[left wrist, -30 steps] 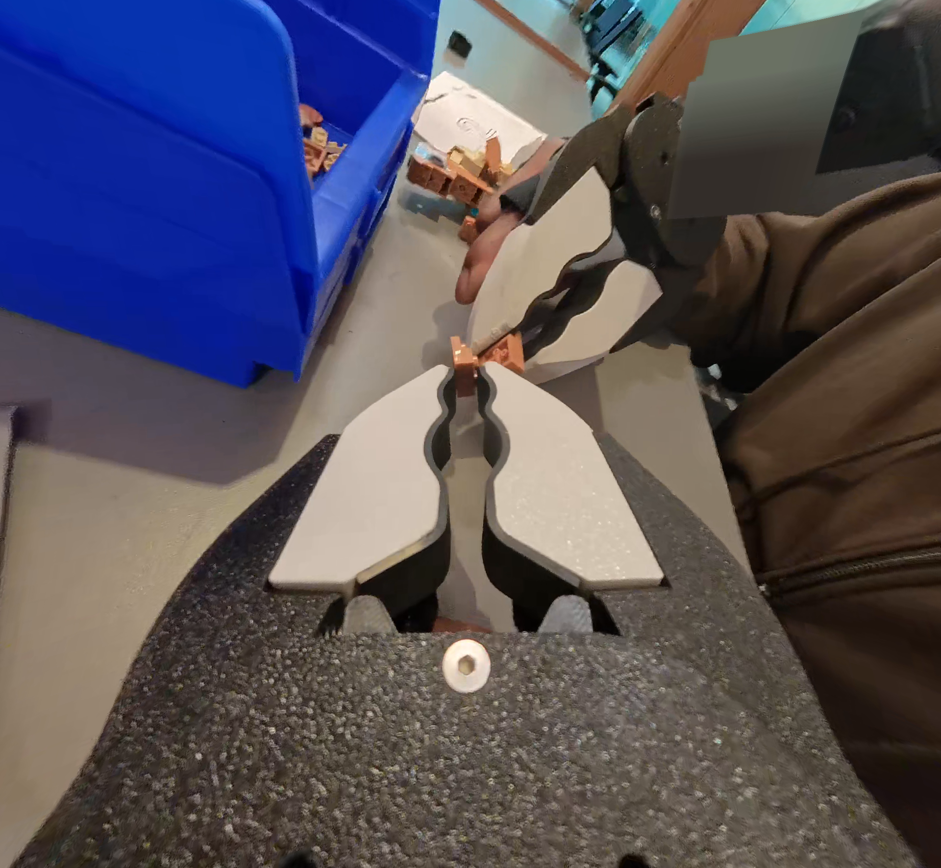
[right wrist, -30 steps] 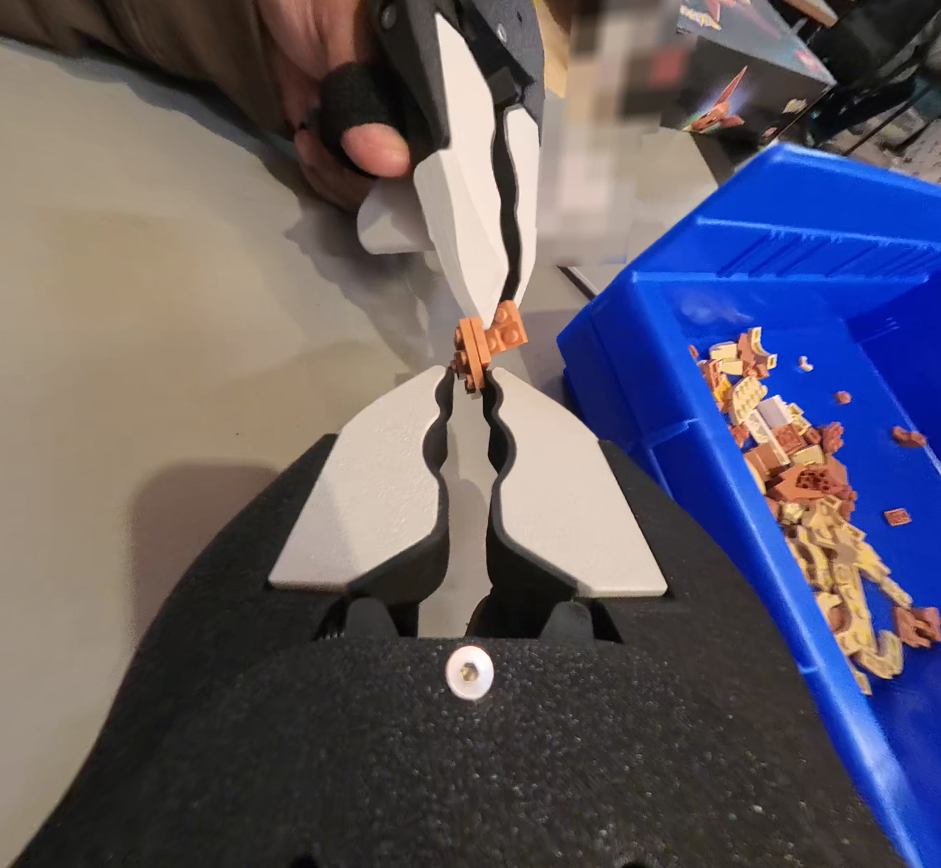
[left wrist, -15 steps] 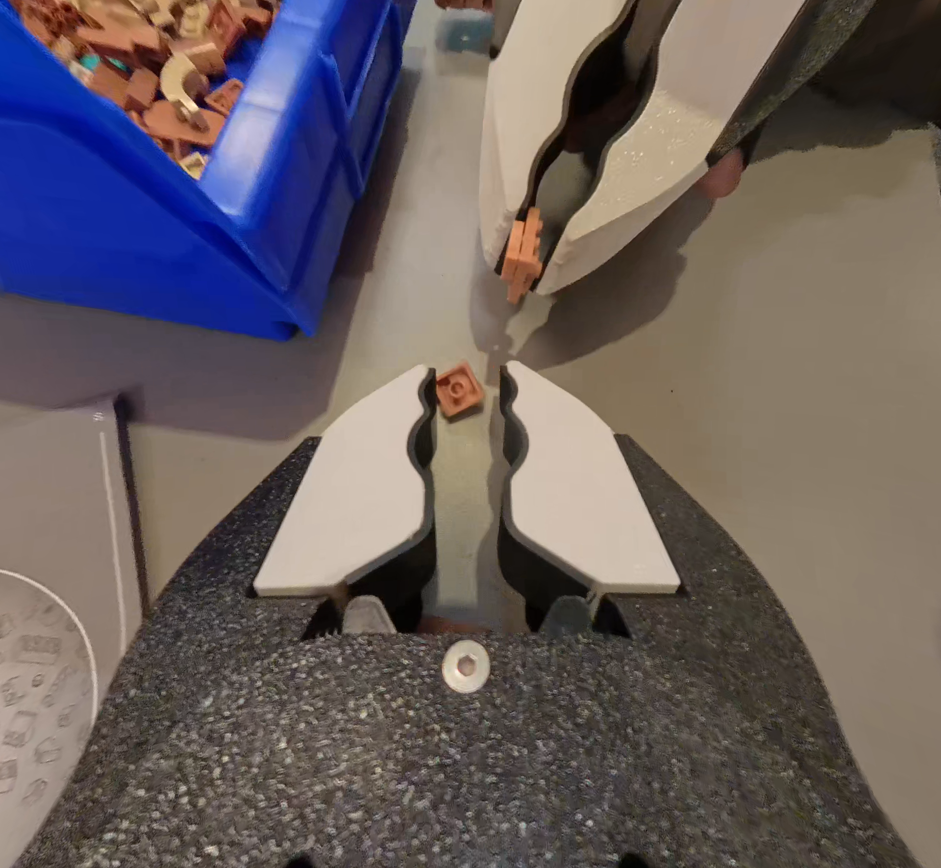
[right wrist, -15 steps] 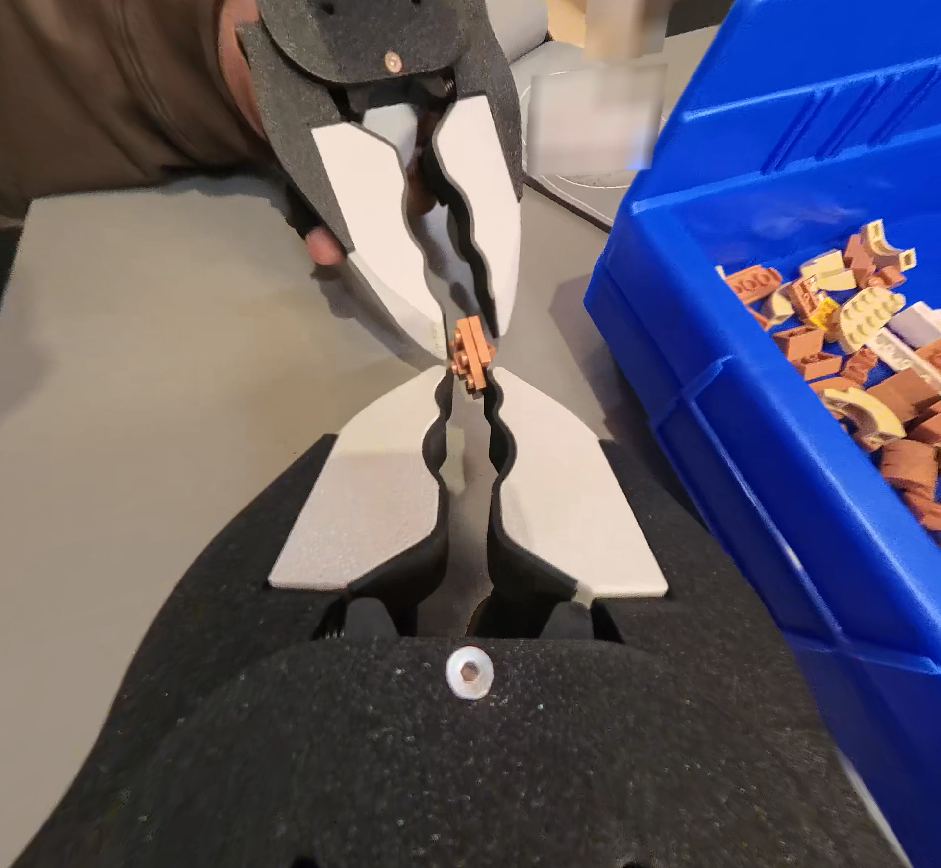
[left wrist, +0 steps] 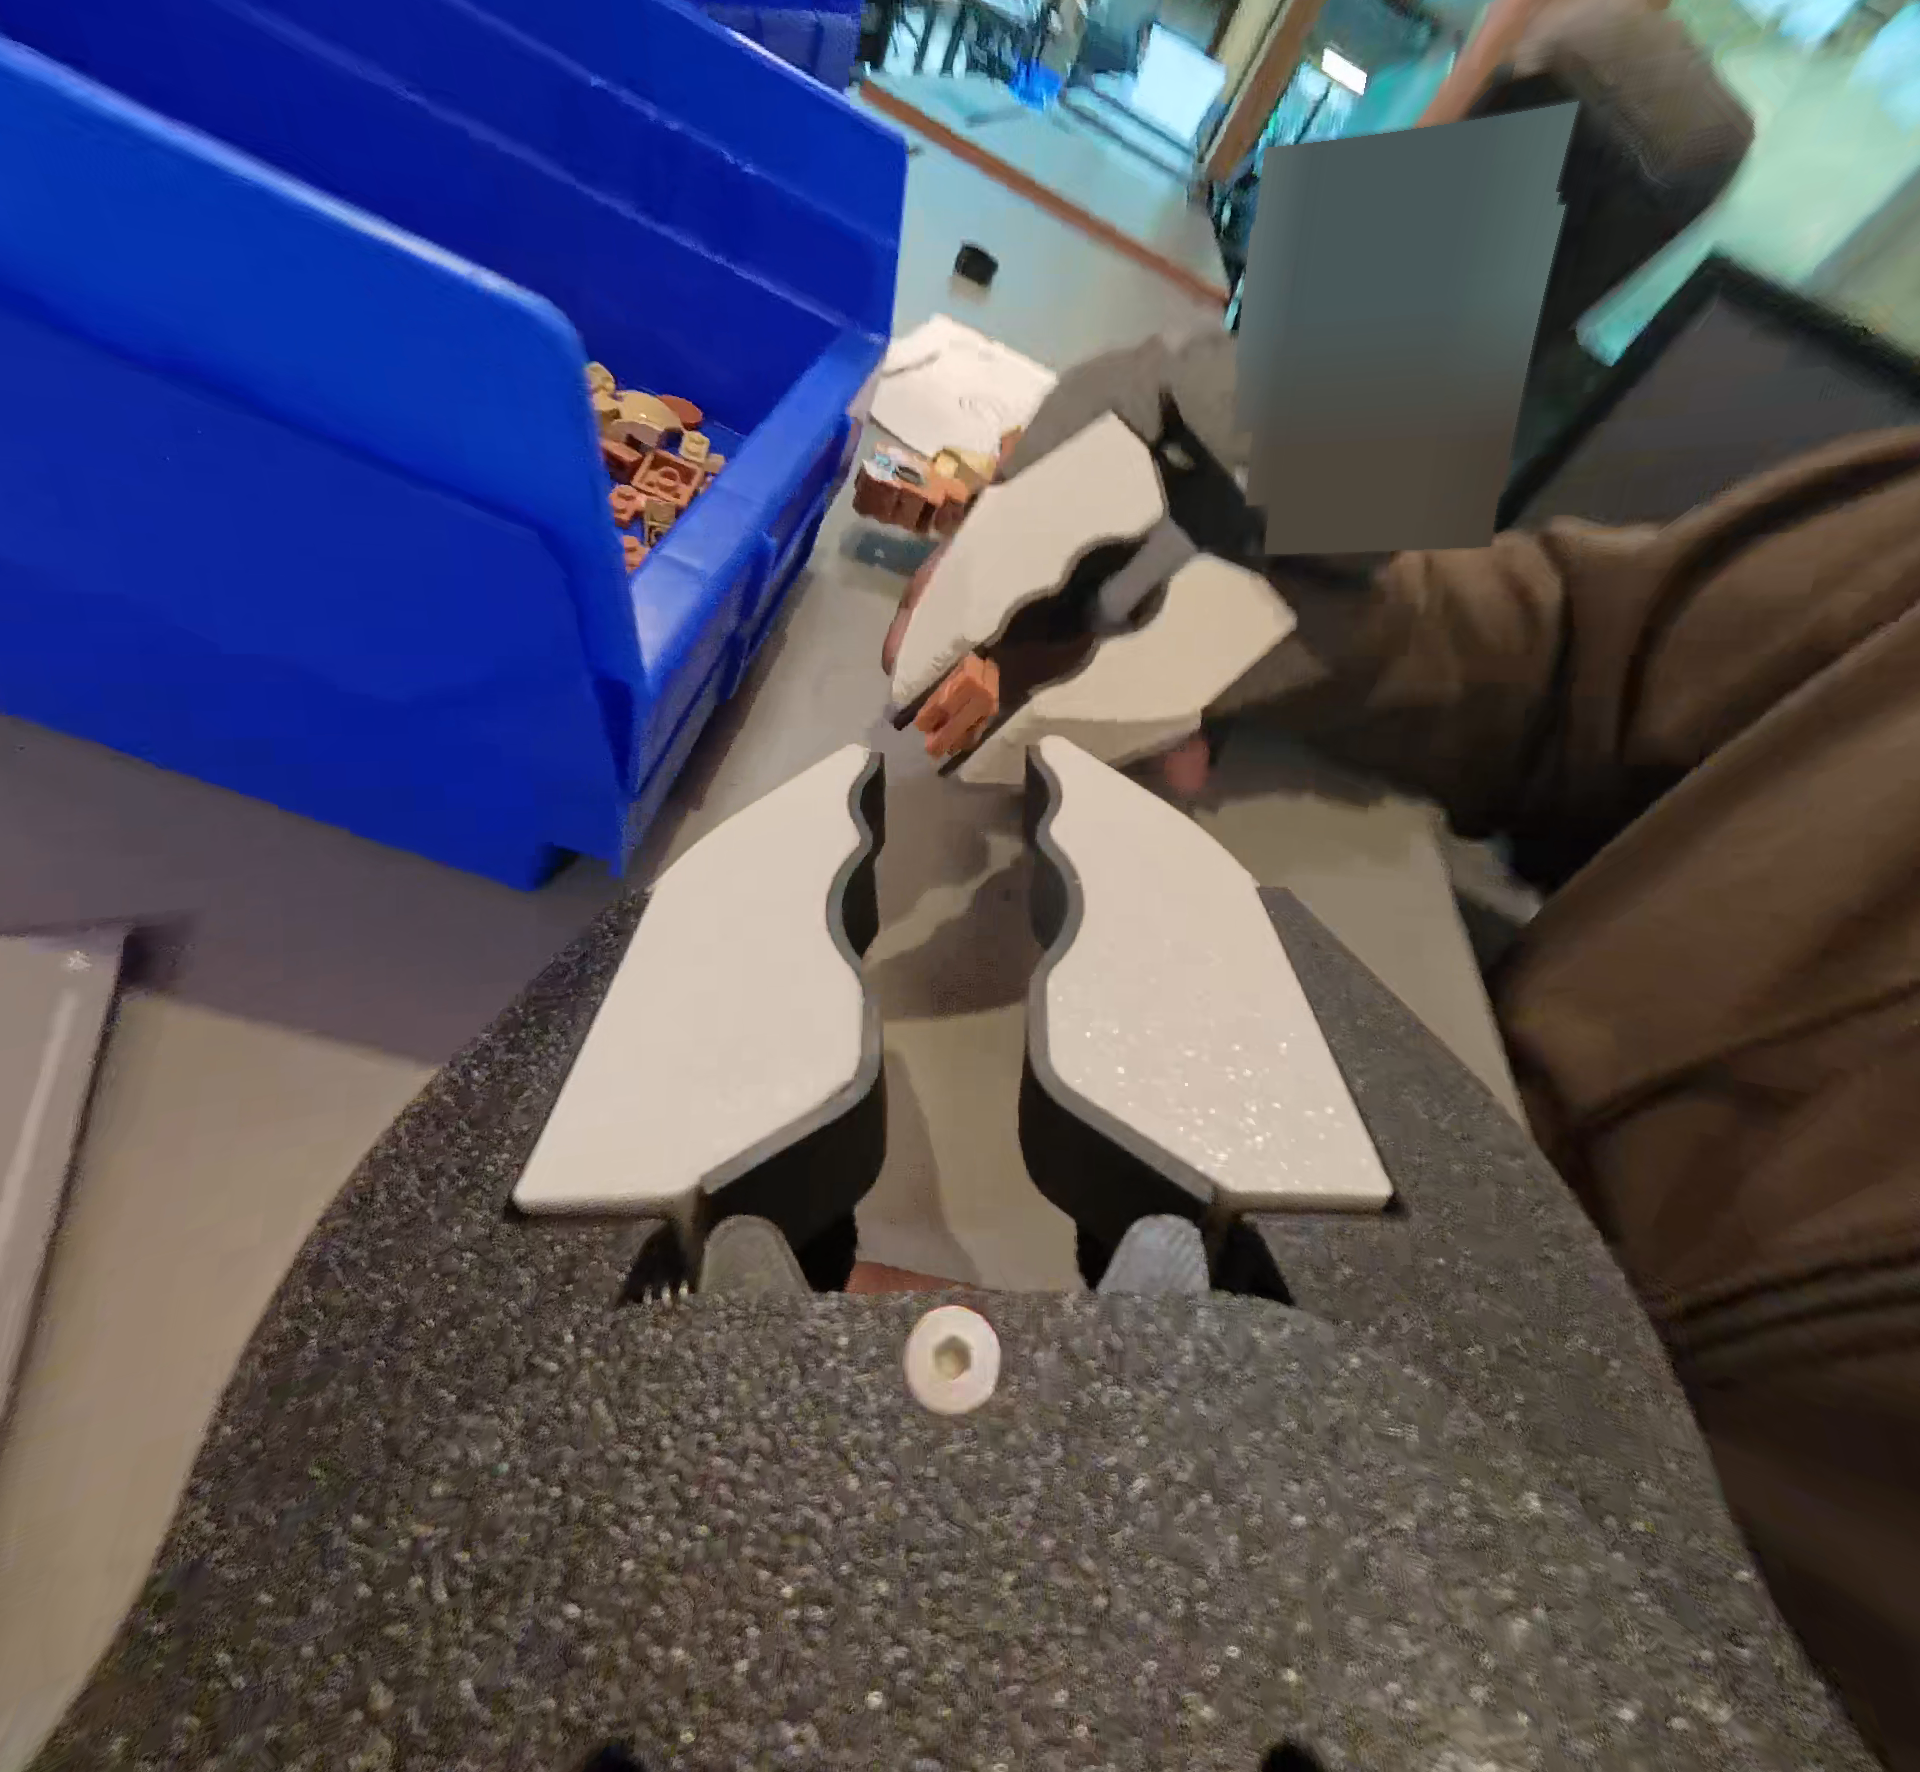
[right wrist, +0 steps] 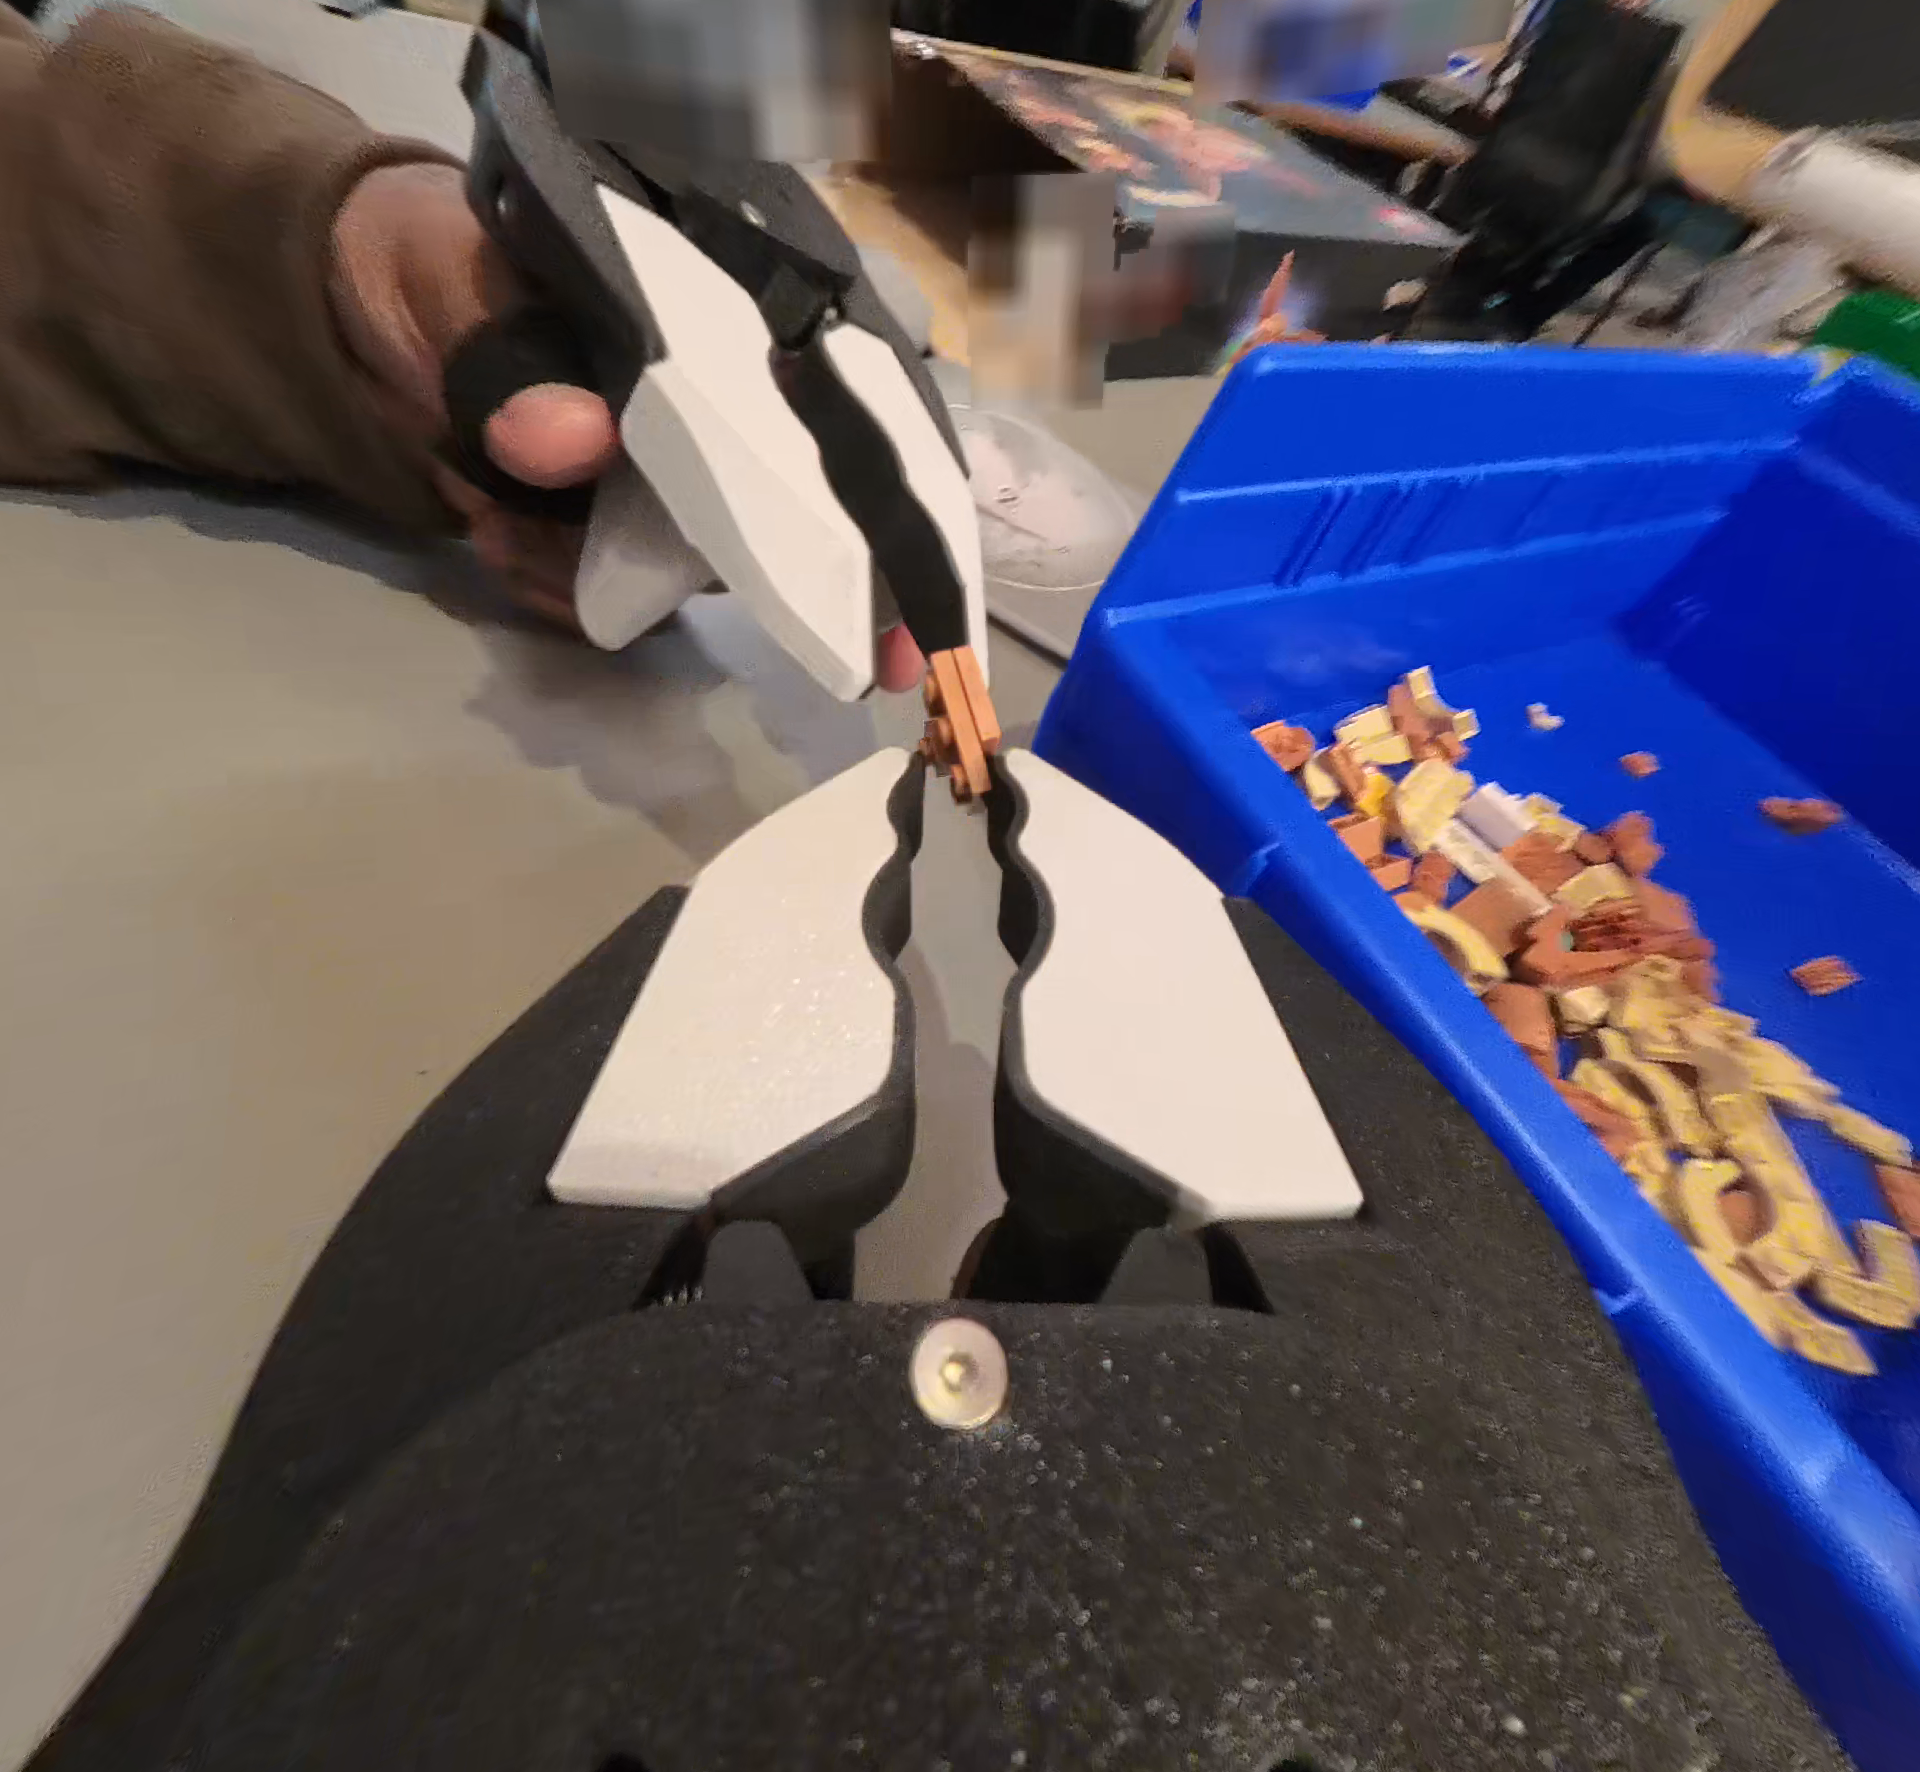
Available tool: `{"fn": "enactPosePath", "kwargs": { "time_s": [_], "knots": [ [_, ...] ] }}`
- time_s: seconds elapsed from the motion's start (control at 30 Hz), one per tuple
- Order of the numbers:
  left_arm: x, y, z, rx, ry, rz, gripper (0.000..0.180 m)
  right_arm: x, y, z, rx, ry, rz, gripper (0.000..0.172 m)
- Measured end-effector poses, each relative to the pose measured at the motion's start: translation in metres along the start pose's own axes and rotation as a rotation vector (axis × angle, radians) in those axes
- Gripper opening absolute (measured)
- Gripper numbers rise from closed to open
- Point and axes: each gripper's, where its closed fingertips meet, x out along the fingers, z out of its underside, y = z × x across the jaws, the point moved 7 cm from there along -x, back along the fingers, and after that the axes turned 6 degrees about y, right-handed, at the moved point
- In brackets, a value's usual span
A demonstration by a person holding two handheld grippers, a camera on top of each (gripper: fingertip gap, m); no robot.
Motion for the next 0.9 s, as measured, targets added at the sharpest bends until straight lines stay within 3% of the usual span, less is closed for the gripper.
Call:
{"fn": "enactPosePath", "kwargs": {
  "time_s": [0.13, 0.53, 0.73, 0.9],
  "knots": [
    [0.001, -0.001, -0.002, -0.092, 0.060, -0.017, 0.026, 0.004, -0.003, -0.002, -0.089, 0.029, 0.106, 0.011],
    [0.007, -0.003, 0.003, -0.326, 0.177, -0.083, 0.019, 0.012, -0.011, -0.001, -0.062, 0.002, 0.295, 0.012],
    [0.008, 0.003, 0.001, -0.274, 0.183, -0.066, 0.017, 0.013, -0.019, -0.007, -0.017, 0.040, 0.330, 0.015],
    [-0.004, 0.006, -0.008, -0.100, 0.113, -0.021, 0.017, 0.010, -0.025, -0.007, -0.152, 0.029, 0.136, 0.035]
  ]
}}
